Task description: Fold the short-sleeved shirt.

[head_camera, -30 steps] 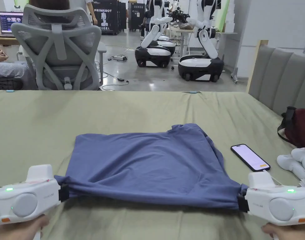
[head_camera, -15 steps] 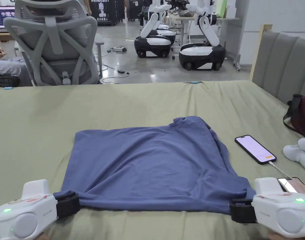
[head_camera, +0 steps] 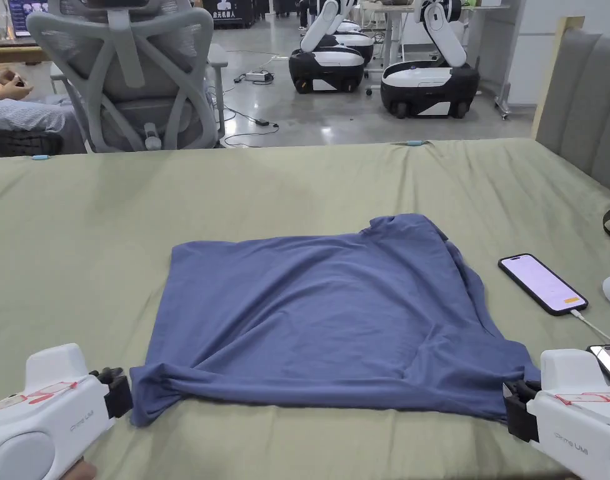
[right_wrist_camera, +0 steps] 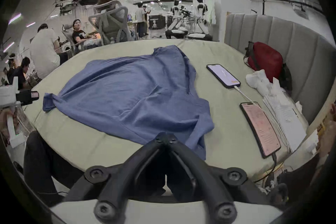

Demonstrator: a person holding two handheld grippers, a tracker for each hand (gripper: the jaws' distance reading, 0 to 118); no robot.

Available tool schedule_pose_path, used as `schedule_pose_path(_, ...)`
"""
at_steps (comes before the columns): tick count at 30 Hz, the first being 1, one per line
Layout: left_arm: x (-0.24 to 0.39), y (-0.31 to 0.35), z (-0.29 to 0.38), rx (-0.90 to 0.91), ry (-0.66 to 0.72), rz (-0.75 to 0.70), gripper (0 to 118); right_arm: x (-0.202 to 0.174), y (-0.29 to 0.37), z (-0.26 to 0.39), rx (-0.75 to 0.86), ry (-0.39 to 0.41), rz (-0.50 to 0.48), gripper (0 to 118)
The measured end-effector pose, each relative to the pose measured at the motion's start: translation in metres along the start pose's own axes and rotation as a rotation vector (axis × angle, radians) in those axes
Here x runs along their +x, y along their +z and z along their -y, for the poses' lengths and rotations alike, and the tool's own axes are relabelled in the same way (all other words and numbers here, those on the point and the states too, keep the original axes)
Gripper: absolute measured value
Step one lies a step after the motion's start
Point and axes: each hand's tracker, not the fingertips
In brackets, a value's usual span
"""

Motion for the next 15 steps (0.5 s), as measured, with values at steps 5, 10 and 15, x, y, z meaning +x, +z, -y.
schedule_pose_path(5, 0.016, -0.033, -0.004, -0.055, -0.111, -0.054, 86, 0.004, -0.003, 0.002, -0.01, -0.021, -0.008, 0)
schedule_pose_path(10, 0.017, -0.063, -0.005, -0.112, -0.139, -0.101, 52, 0.01, -0.005, 0.002, -0.025, -0.028, 0.017, 0)
schedule_pose_path(15, 0.01, -0.061, 0.001, -0.147, -0.071, 0.007, 0, 0.016, -0.008, 0.0, -0.036, -0.04, 0.032, 0)
